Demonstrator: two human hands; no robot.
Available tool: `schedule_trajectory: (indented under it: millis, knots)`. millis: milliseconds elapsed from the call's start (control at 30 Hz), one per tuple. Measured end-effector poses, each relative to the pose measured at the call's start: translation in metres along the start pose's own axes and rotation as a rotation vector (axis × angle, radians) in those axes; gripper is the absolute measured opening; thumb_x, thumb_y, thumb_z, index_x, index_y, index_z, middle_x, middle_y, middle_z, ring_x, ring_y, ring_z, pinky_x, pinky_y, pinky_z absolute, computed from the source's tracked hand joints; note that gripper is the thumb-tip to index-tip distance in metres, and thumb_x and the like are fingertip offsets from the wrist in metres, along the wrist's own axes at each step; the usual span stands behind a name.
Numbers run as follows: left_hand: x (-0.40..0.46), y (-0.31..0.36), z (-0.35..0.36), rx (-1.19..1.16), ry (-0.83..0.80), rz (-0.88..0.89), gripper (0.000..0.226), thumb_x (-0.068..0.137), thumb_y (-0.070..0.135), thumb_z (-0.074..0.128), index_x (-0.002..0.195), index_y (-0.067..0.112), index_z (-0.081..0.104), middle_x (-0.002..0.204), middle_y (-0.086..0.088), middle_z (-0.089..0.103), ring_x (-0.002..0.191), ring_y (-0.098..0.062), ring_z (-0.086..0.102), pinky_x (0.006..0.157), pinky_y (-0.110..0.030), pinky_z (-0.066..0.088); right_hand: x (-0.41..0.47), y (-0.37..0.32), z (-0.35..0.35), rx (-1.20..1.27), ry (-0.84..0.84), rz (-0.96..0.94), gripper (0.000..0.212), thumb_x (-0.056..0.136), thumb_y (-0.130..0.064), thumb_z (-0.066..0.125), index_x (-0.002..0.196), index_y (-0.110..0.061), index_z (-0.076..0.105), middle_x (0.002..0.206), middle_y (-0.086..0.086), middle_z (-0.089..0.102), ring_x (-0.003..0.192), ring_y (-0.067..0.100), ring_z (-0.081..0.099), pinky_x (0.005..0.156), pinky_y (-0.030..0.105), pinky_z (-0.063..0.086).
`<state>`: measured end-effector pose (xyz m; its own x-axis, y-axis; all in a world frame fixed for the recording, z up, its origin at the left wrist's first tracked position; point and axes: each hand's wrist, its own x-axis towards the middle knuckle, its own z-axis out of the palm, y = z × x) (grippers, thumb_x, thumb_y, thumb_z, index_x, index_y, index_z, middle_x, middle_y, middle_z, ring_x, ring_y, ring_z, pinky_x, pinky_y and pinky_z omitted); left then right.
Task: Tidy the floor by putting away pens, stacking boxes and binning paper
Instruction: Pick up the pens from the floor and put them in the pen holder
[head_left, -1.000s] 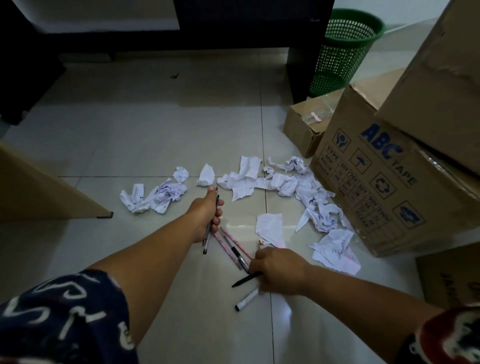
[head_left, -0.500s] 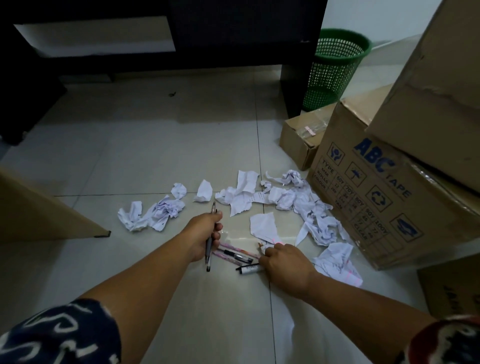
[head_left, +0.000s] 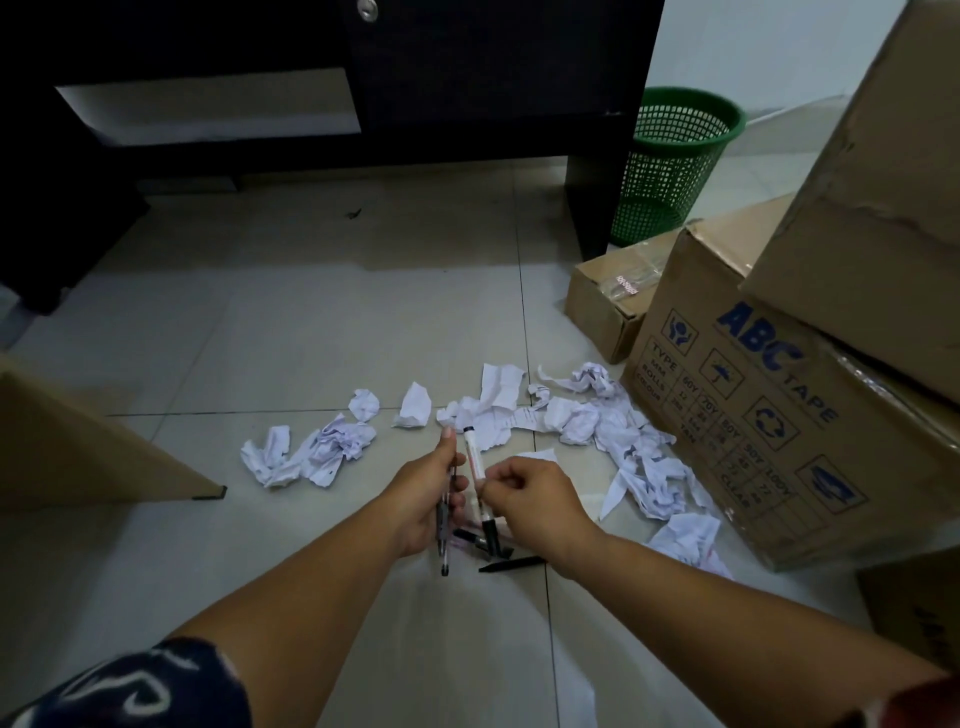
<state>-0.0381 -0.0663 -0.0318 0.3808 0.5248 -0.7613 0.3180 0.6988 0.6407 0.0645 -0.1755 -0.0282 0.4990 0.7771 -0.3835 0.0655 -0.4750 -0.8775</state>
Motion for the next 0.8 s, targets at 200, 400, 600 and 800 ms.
schedule_trajectory:
  millis: [200, 400, 600, 800]
  knots:
    - [0.000, -0.001, 0.003, 0.046, -0.128, 0.008, 0.052, 0.089, 0.059, 0.052, 0.113, 0.014, 0.063, 0.087, -0.009, 0.071, 0.076, -0.024, 0.068, 0.068, -0.035, 0.053, 0.003, -0.006, 0.009, 0.083, -0.043, 0.034, 0.010, 0.085, -0.026, 0.073, 0.083, -0.017, 0.075, 0.073, -0.002, 0.072, 0.060, 0.005, 0.062, 0.064, 0.024, 0.050]
    - [0.007, -0.002, -0.006, -0.033, 0.029, 0.047, 0.036, 0.096, 0.040, 0.052, 0.111, 0.008, 0.058, 0.067, -0.003, 0.049, 0.047, -0.012, 0.039, 0.044, -0.022, 0.032, 0.010, 0.005, 0.009, 0.034, 0.002, 0.045, 0.006, 0.088, -0.023, 0.070, 0.085, -0.020, 0.074, 0.076, 0.000, 0.071, 0.069, 0.014, 0.067, 0.069, 0.033, 0.056]
    - [0.013, -0.007, -0.027, 0.008, 0.103, 0.040, 0.039, 0.084, 0.049, 0.067, 0.091, 0.012, 0.055, 0.066, 0.000, 0.044, 0.047, -0.010, 0.033, 0.042, -0.021, 0.029, 0.008, 0.041, 0.002, -0.823, -0.200, -0.207, 0.016, 0.089, -0.019, 0.057, 0.097, -0.020, 0.071, 0.094, 0.004, 0.068, 0.085, 0.021, 0.061, 0.068, 0.028, 0.045]
    - [0.020, -0.011, -0.035, 0.023, 0.139, 0.047, 0.021, 0.094, 0.028, 0.061, 0.082, 0.015, 0.049, 0.064, -0.001, 0.045, 0.046, -0.009, 0.035, 0.040, -0.020, 0.030, 0.006, 0.061, -0.003, -1.190, -0.335, -0.418, 0.018, 0.091, -0.014, 0.050, 0.102, -0.012, 0.063, 0.102, 0.010, 0.062, 0.095, 0.030, 0.061, 0.065, 0.030, 0.036]
